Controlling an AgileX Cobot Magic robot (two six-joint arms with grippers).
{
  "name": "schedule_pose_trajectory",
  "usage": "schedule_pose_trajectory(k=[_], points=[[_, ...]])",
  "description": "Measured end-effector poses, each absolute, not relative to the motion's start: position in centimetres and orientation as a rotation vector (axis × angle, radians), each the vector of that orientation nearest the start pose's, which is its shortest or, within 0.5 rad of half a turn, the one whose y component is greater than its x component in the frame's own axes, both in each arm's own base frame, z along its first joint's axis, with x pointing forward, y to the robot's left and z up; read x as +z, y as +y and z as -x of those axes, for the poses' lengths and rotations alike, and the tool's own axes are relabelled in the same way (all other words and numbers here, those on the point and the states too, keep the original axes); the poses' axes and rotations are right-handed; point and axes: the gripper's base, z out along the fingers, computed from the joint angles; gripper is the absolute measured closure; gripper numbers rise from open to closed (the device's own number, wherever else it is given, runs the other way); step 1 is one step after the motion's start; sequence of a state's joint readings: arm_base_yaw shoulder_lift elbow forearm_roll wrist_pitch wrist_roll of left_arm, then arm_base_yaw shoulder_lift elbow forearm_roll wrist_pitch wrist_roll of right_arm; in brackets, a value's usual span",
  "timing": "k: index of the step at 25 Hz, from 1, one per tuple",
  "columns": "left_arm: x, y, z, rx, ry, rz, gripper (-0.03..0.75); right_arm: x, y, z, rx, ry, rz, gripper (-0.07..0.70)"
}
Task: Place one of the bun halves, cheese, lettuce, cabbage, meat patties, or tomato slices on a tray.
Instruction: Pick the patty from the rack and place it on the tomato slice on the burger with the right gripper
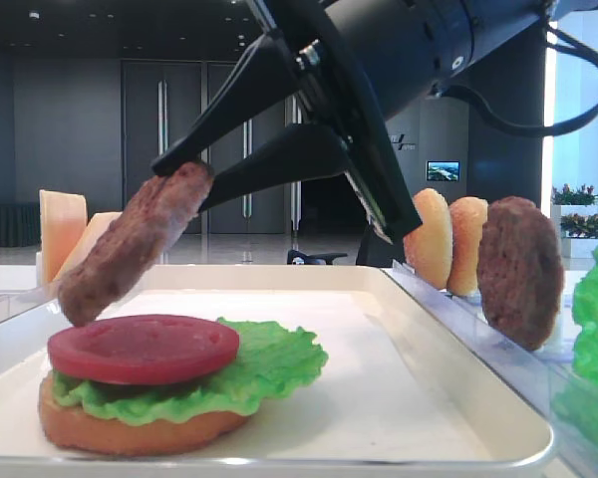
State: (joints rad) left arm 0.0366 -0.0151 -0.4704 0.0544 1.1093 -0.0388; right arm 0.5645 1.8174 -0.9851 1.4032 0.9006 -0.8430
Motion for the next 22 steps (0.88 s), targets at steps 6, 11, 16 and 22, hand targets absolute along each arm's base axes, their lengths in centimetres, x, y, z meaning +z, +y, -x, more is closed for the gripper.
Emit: schedule_pose_trajectory(k=[6,11,16,22], points=[[26.5,0.4,0.6,0.064,2.105,0.083,0.716,18.7,24.1,-24.9,1.502,2.615,0.532,0.475],[26.5,0.4,0.6,0.064,2.105,0.083,0.716,18.4,24.1,-24.7,1.546,2.631,0.552,0.475],[26.5,0.4,0.6,0.064,2.105,0.083,0.716,17.6,24.3,-24.7,1.565,2.660,0.549,0.475],[26.5,0.4,0.6,0.064,2.105,0.083,0.716,17.5,24.2,-24.8,1.558,2.660,0.539,0.475]])
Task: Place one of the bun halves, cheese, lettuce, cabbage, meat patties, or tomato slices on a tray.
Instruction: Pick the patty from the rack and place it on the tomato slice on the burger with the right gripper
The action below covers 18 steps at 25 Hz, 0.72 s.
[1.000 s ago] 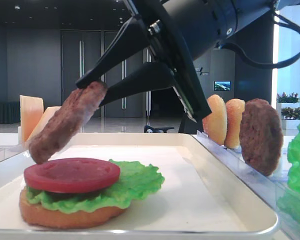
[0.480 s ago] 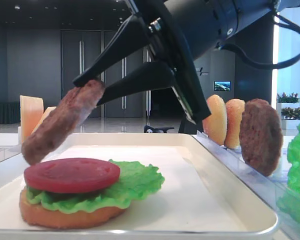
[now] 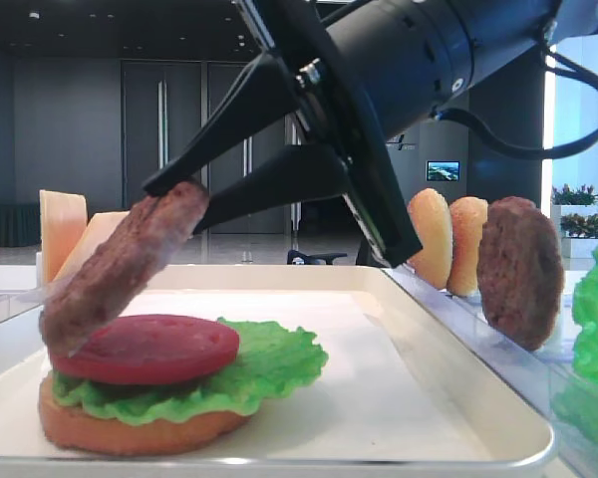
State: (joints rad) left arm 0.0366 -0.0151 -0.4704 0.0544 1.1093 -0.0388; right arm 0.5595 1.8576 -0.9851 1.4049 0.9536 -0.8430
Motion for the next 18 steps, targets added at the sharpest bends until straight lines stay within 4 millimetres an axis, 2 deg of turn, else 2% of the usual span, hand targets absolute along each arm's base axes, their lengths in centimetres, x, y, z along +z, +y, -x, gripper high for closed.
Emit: schedule_pose_trajectory(k=[12,14,18], points=[[26.52,0.42,0.62,0.064,2.105,0.083,0.716,17.45,24.11,-24.78,1.541,2.663,0.554,0.469],[26.52,0.42,0.62,0.064,2.105,0.083,0.716,17.42,24.09,-24.75,1.536,2.664,0.565,0.440],[26.52,0.42,0.62,0.064,2.105,0.083,0.716,17.38,24.06,-24.73,1.524,2.652,0.599,0.286]])
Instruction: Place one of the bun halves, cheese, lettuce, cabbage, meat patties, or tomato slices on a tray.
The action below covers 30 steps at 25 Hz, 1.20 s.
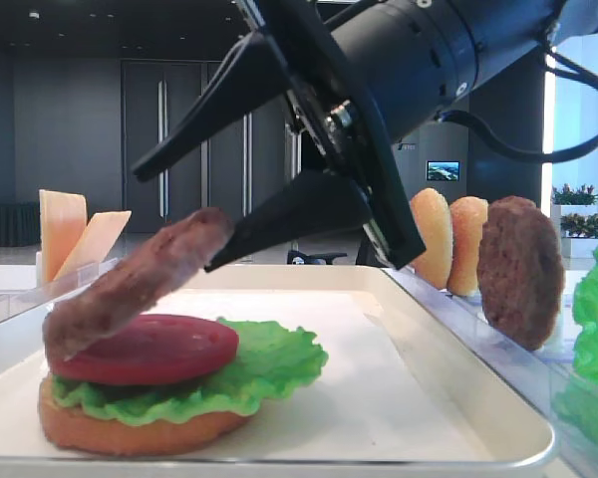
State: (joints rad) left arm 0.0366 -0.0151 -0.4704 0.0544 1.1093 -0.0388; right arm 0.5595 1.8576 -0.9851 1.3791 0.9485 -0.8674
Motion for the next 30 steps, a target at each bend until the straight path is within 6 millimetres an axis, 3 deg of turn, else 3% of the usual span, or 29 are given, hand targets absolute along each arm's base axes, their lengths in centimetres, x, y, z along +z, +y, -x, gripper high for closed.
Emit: schedule_pose_trajectory(k=[3,7,22,30], points=[[26.5,0.4,0.6,0.064,2.105,0.083,0.716,17.7,24.0,-24.7,1.495,2.626,0.640,0.175],[26.5,0.4,0.6,0.064,2.105,0.083,0.716,18.8,23.5,-24.7,1.385,2.579,0.722,0.127],[26.5,0.4,0.6,0.064,2.105,0.083,0.716,23.8,20.8,-23.8,0.977,2.461,0.877,0.118],[26.5,0.4,0.6,0.064,2.105,0.083,0.716,26.9,15.4,-24.4,0.683,2.520,0.676,0.118]])
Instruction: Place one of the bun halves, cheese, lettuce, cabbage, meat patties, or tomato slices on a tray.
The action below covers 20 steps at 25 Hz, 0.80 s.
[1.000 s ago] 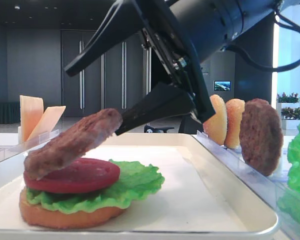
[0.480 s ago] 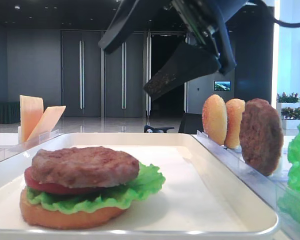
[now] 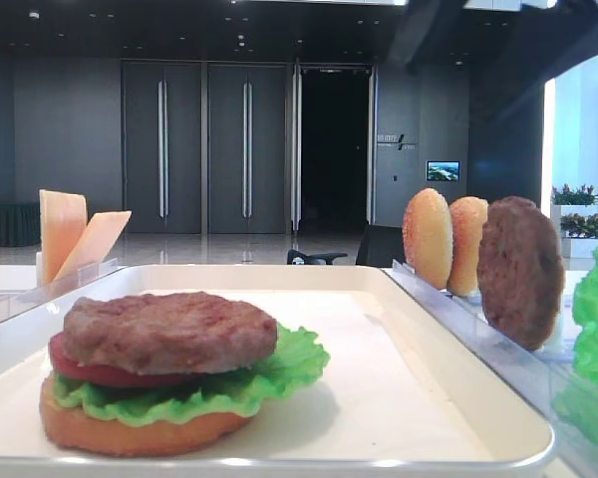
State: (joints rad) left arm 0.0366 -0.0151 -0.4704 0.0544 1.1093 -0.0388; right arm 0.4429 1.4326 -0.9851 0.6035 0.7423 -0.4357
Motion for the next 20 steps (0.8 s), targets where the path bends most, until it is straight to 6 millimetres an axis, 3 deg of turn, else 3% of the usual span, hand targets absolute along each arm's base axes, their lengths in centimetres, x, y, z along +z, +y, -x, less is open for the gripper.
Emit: schedule_pose_trajectory(k=[6,13,20], points=[[26.5,0.4,0.6,0.064,2.105,0.083,0.716,28.6,9.6,-24.3,0.397,2.615,0.466,0.118],[26.5,0.4,0.6,0.064,2.105,0.083,0.716,28.9,3.8,-23.8,0.105,2.750,0.237,0.118],[26.5,0.4,0.6,0.064,2.105,0.083,0.716,28.8,1.4,-22.9,0.004,2.866,0.145,0.118]])
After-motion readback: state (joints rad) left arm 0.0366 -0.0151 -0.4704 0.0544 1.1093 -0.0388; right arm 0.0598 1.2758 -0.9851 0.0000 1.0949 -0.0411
